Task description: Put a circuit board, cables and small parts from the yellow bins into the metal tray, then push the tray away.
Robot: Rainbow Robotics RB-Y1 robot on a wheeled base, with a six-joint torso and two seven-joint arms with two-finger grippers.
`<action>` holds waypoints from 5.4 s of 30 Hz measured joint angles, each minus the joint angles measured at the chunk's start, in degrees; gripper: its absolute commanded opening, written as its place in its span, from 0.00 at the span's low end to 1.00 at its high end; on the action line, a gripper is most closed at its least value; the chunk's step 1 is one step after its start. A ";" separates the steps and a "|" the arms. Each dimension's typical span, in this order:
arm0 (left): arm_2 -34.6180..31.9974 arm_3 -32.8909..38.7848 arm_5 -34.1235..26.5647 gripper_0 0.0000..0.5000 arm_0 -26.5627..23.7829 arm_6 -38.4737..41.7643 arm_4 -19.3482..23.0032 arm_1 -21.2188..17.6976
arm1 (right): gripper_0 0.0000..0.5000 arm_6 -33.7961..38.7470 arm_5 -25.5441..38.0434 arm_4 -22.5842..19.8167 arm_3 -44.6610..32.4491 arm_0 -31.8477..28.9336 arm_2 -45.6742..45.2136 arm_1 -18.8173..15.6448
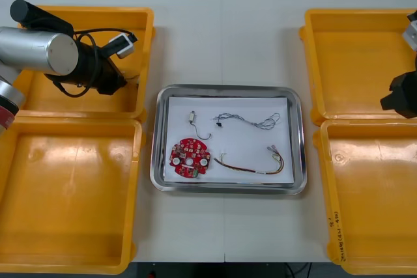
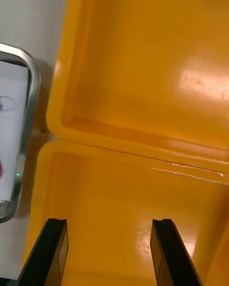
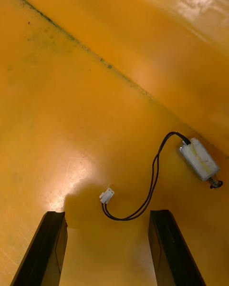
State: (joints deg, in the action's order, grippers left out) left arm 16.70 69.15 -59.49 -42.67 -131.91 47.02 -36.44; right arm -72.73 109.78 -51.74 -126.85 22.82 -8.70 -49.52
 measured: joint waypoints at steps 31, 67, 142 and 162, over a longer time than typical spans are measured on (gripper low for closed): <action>1.66 -0.25 2.52 0.00 0.01 0.00 2.65 0.00 | 1.00 0.10 -3.72 -1.08 16.15 -6.75 -7.58 -2.06; -11.13 0.76 -7.29 0.00 0.00 -0.07 4.15 0.00 | 1.00 1.60 -3.24 -1.92 16.34 -6.75 -8.20 -2.06; 0.16 -4.70 6.87 0.69 -1.08 -0.08 7.31 1.79 | 1.00 -3.32 -9.09 -2.10 12.04 -11.40 -8.20 -2.06; 0.16 -6.21 7.74 0.00 -1.52 -0.08 9.39 1.95 | 1.00 -3.32 -9.09 -2.16 12.04 -11.41 -8.20 -2.06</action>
State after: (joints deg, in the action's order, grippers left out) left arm 16.86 62.95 -51.75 -44.19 -131.98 56.41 -34.49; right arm -76.05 100.69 -53.91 -114.81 11.41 -16.89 -51.58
